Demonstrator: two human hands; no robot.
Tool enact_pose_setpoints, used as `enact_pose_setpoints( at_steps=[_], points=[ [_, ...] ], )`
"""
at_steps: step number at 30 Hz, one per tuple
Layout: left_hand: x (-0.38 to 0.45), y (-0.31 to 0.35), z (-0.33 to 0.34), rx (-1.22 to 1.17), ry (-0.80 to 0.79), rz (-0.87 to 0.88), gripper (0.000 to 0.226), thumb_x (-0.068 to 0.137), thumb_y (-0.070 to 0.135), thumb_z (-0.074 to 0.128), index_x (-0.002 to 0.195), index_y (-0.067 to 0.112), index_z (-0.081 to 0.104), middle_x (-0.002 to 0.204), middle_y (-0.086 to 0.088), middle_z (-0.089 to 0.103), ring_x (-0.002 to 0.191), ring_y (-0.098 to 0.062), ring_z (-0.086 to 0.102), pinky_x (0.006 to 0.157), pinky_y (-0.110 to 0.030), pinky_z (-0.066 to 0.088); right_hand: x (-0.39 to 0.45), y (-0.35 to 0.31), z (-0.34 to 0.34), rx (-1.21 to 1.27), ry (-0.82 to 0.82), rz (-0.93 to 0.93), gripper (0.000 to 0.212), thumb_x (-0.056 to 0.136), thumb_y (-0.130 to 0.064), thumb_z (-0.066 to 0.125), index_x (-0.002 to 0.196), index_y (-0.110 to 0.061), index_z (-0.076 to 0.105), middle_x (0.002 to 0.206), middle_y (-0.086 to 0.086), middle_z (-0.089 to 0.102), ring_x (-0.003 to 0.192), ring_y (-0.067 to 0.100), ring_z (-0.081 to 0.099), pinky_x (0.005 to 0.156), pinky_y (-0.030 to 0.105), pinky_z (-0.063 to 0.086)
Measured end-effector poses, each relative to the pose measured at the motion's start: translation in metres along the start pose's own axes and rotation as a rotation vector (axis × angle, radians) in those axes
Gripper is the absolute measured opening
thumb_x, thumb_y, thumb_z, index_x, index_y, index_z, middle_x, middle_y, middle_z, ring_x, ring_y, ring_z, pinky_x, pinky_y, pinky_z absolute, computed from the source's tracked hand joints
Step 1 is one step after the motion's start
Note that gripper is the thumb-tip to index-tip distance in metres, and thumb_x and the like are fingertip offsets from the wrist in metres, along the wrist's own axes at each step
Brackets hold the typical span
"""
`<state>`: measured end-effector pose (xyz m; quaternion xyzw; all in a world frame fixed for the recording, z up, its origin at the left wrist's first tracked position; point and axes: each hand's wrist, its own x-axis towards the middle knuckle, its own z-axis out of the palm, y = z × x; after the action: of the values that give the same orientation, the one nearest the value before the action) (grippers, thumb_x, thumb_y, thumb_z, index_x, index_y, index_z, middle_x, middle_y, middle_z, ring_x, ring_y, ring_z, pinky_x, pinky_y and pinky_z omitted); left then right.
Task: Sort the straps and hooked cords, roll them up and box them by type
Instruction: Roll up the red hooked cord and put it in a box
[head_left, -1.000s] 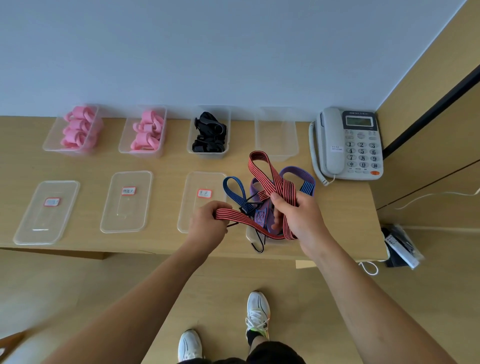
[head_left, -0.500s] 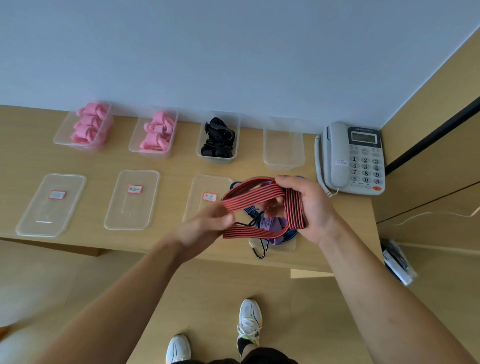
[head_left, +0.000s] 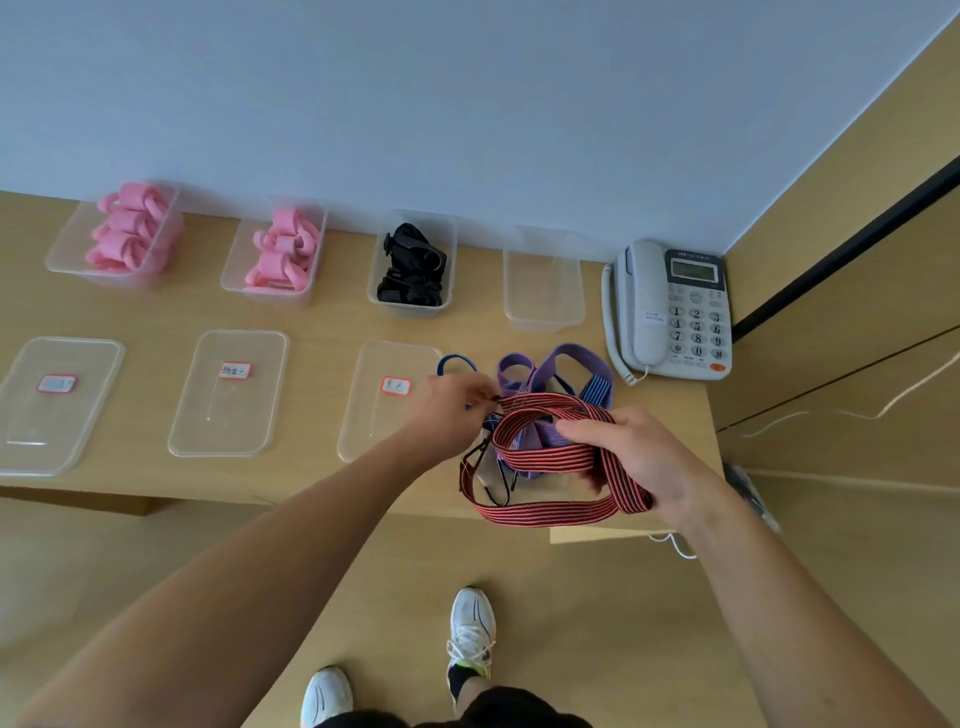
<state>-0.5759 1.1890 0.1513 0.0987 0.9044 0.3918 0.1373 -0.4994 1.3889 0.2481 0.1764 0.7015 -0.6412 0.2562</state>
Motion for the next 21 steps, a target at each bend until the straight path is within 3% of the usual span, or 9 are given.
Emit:
enact_pose_setpoints(
  at_steps=[2,4,7,9,12,16,18,20,21],
  points=[
    [0.003,-0.001,-0.003,-0.036,0.044,-0.038,0.010,0.091,0.015,0.073,0.099,0.017,0.079,0.091,0.001,0.078,0.084,-0.010,0.066,0.084,-0.010,0.039,0.001,0.008,-0.002,-0.029,0.081,0.019,0.027,0.092,-0.018,0.068,0.066,-0.012,0.072,0.058,0.008,0.060,0.046,0.014,0.052,0.045,0.022,0.039],
    [0.004,-0.003,-0.009,-0.060,0.047,-0.060,0.009,0.090,0.015,0.075,0.097,0.018,0.079,0.085,0.003,0.077,0.083,-0.010,0.069,0.086,-0.016,0.045,0.006,0.015,-0.004,-0.033,0.183,0.010,0.023,0.092,-0.018,0.070,0.069,-0.013,0.070,0.054,0.004,0.056,0.044,0.012,0.048,0.043,0.018,0.035],
    [0.004,-0.004,-0.021,-0.144,0.053,-0.099,0.009,0.089,0.016,0.074,0.093,0.022,0.079,0.079,0.006,0.074,0.077,-0.011,0.068,0.076,-0.027,0.053,0.013,0.019,-0.002,-0.050,0.236,-0.027,0.020,0.091,-0.023,0.071,0.075,-0.013,0.068,0.053,0.001,0.053,0.046,0.013,0.045,0.044,0.022,0.032],
    [0.001,-0.003,-0.029,-0.211,0.075,-0.121,0.010,0.090,0.015,0.074,0.092,0.023,0.079,0.076,0.003,0.073,0.070,-0.012,0.065,0.070,-0.030,0.058,0.017,0.019,-0.001,-0.043,0.240,-0.036,0.019,0.091,-0.025,0.071,0.078,-0.012,0.068,0.053,-0.001,0.055,0.046,0.014,0.046,0.044,0.022,0.032],
    [-0.009,0.001,-0.040,-0.297,0.047,-0.168,0.014,0.095,0.011,0.068,0.101,0.017,0.079,0.082,-0.004,0.072,0.070,-0.008,0.060,0.060,-0.019,0.052,0.020,0.016,0.003,-0.022,0.215,-0.072,0.015,0.094,-0.025,0.069,0.087,-0.011,0.069,0.054,-0.004,0.057,0.045,0.014,0.047,0.041,0.020,0.034],
    [-0.035,0.005,-0.047,-0.572,-0.085,-0.386,0.025,0.101,0.005,0.052,0.104,0.013,0.076,0.076,-0.003,0.057,0.064,-0.013,0.053,0.062,-0.029,0.058,0.017,0.013,0.022,-0.066,0.101,-0.211,0.011,0.094,-0.015,0.068,0.105,-0.016,0.071,0.065,-0.010,0.062,0.053,0.006,0.056,0.049,0.021,0.045],
    [-0.054,0.003,-0.045,-0.805,-0.198,-0.522,0.023,0.103,0.014,0.051,0.106,0.007,0.072,0.084,-0.009,0.058,0.069,-0.019,0.057,0.068,-0.038,0.059,0.014,0.016,0.042,-0.167,0.066,-0.270,0.021,0.093,-0.019,0.071,0.113,-0.025,0.069,0.072,-0.018,0.066,0.062,0.001,0.061,0.060,0.020,0.049],
    [-0.073,-0.001,-0.040,-0.983,-0.325,-0.586,0.045,0.101,0.043,0.055,0.114,0.003,0.069,0.096,-0.012,0.065,0.080,-0.025,0.061,0.070,-0.043,0.058,0.012,0.027,0.065,-0.388,0.071,-0.352,0.026,0.091,-0.031,0.072,0.117,-0.031,0.067,0.081,-0.017,0.071,0.074,0.002,0.066,0.071,0.022,0.051],
    [-0.082,-0.003,-0.039,-1.042,-0.373,-0.600,0.059,0.094,0.057,0.058,0.117,0.004,0.069,0.098,-0.012,0.066,0.081,-0.027,0.061,0.069,-0.042,0.057,0.011,0.036,0.077,-0.533,0.079,-0.395,0.028,0.090,-0.040,0.069,0.115,-0.030,0.065,0.084,-0.011,0.072,0.079,0.010,0.067,0.074,0.029,0.052]
  ],
)
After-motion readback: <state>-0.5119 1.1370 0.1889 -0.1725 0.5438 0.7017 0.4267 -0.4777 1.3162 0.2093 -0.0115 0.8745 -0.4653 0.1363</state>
